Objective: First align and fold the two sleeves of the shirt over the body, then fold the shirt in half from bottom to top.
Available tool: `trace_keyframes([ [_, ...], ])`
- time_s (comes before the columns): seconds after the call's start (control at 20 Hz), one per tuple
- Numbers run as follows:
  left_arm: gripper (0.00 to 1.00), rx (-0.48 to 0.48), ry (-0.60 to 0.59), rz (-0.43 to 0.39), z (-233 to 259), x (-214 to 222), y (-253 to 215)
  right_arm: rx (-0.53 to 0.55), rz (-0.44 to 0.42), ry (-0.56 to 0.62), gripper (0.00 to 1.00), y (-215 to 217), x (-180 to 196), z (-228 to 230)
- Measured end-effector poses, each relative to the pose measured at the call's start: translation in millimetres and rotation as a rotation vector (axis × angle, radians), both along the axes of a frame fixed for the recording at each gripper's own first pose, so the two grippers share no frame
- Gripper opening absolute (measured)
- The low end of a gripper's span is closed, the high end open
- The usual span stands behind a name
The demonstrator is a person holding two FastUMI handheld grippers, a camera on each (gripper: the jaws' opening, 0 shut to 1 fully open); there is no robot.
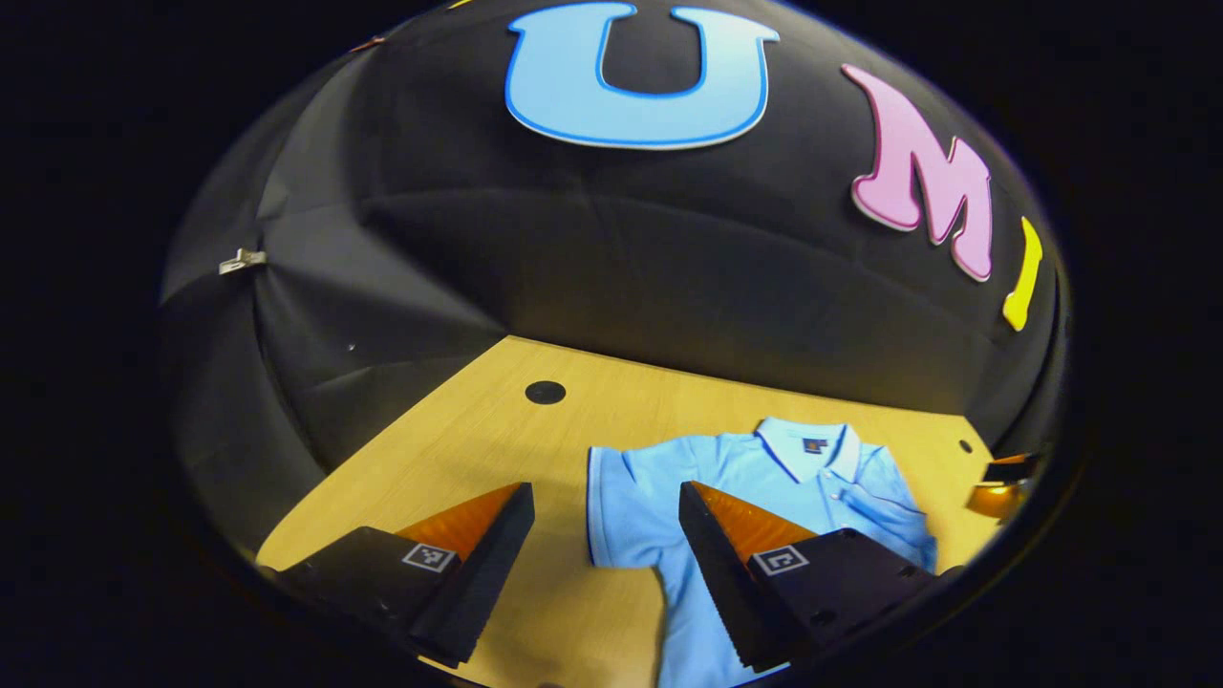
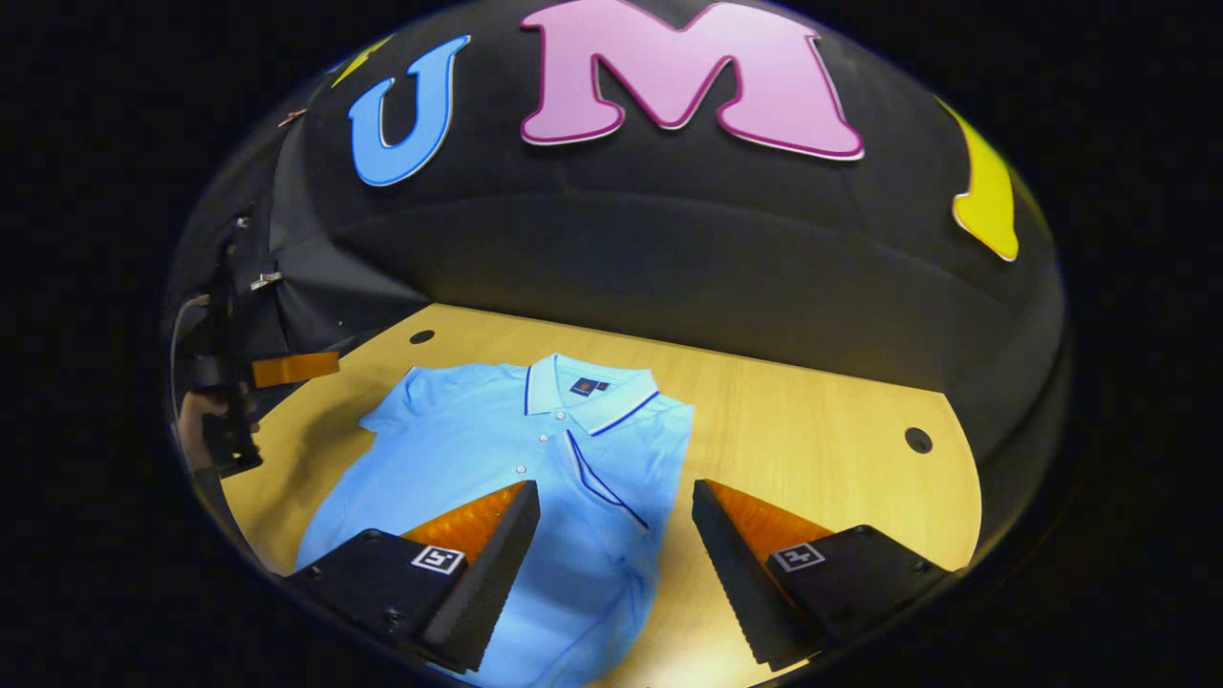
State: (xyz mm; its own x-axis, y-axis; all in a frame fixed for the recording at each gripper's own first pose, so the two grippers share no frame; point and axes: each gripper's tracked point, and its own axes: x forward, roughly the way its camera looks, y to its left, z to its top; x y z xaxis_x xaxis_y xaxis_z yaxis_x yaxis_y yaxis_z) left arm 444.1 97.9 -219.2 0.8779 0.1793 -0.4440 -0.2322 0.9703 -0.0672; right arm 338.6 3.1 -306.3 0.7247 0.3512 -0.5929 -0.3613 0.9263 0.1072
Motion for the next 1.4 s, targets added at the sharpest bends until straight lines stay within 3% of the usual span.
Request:
trace_keyframes([
  [0.25, 0.94, -0.028, 0.082, -0.019, -54.6, 62.9, 10.7, -0.013, -0.066, 0.018, 1.00, -55.5, -26.3, -12.1],
  [0.5, 0.92, 0.046, 0.182, -0.070, -94.6, 76.0, 6.8, -0.034, -0.111, 0.031, 1.00, -90.8, -50.6, -25.8],
  [0.7, 0.80, 0.031, 0.191, -0.108, -97.2, 80.1, -2.6, -0.009, -0.149, 0.049, 1.00, -104.0, -63.9, -31.0],
  [0.9, 0.13, -0.014, 0.171, -0.117, -94.7, 82.4, -15.9, 0.001, -0.170, 0.064, 1.00, -110.9, -71.3, -37.9],
  [1.0, 0.02, -0.007, 0.172, -0.110, -94.0, 81.6, -16.4, 0.006, -0.172, 0.071, 1.00, -111.9, -73.4, -40.6],
  [1.05, 0.07, 0.005, 0.175, -0.105, -92.7, 81.3, -15.4, 0.007, -0.172, 0.073, 1.00, -112.1, -74.0, -41.6],
  [1.4, 0.06, 0.049, 0.130, -0.121, -47.4, 86.3, -39.1, 0.010, -0.192, 0.067, 1.00, -124.0, -75.1, -37.0],
])
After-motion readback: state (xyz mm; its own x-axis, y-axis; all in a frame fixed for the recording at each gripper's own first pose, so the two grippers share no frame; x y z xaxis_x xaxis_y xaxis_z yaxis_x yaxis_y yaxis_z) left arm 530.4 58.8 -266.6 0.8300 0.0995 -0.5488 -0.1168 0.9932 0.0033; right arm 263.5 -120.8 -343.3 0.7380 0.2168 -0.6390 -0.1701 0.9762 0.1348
